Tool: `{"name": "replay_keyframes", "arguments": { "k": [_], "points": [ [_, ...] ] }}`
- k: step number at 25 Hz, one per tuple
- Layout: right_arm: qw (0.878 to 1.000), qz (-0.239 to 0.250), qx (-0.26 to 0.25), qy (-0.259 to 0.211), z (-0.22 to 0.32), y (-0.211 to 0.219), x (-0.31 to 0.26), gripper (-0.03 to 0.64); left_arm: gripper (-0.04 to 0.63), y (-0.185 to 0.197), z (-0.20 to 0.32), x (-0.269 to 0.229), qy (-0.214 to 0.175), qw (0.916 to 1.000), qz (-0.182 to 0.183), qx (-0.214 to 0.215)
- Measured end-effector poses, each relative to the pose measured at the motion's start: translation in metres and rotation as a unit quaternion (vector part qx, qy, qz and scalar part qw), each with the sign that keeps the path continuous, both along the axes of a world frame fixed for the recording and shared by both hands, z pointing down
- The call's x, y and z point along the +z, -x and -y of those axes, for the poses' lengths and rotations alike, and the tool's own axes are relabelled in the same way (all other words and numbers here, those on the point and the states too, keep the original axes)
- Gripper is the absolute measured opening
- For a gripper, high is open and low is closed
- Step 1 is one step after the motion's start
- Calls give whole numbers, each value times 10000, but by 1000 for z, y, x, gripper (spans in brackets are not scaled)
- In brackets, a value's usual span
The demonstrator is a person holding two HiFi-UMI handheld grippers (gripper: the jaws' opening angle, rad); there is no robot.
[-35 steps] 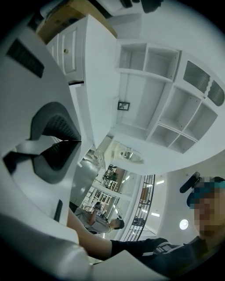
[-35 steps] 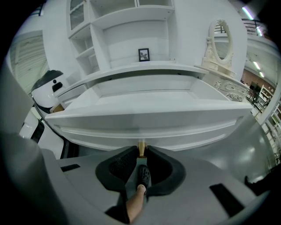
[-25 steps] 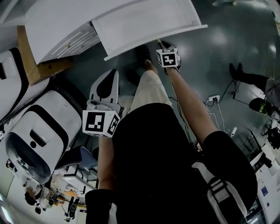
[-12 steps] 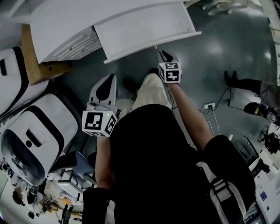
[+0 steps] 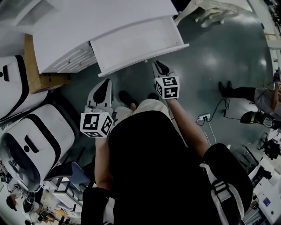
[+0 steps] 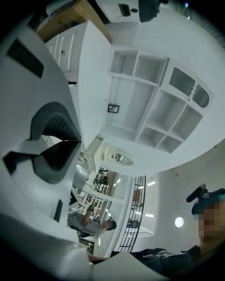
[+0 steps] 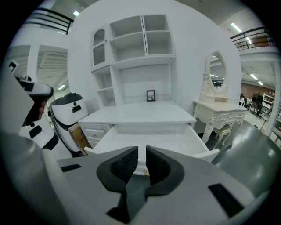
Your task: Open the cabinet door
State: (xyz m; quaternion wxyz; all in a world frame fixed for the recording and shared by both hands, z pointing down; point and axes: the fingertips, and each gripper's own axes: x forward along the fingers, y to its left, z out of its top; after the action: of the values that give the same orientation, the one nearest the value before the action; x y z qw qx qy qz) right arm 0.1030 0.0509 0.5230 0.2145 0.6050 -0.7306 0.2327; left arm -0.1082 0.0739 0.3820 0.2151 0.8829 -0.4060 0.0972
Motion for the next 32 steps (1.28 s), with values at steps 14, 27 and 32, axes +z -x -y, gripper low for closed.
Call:
{"name": "replay_keyframes", "arguments": {
  "k": [14,27,32],
  "points": [
    [9921,787,-373,-905,-13,-4,-125,51,23,-34,8,-26,-266,9996,-122,53],
    [9700,1217,-713,-1978,-15,14,-212,18,23,-13,12,-60,-622,9978,-231,47],
    [9670,1184,-837,-2096,-15,30,-220,17,23,0,15,-63,-671,9975,-223,53]
  ]
}}
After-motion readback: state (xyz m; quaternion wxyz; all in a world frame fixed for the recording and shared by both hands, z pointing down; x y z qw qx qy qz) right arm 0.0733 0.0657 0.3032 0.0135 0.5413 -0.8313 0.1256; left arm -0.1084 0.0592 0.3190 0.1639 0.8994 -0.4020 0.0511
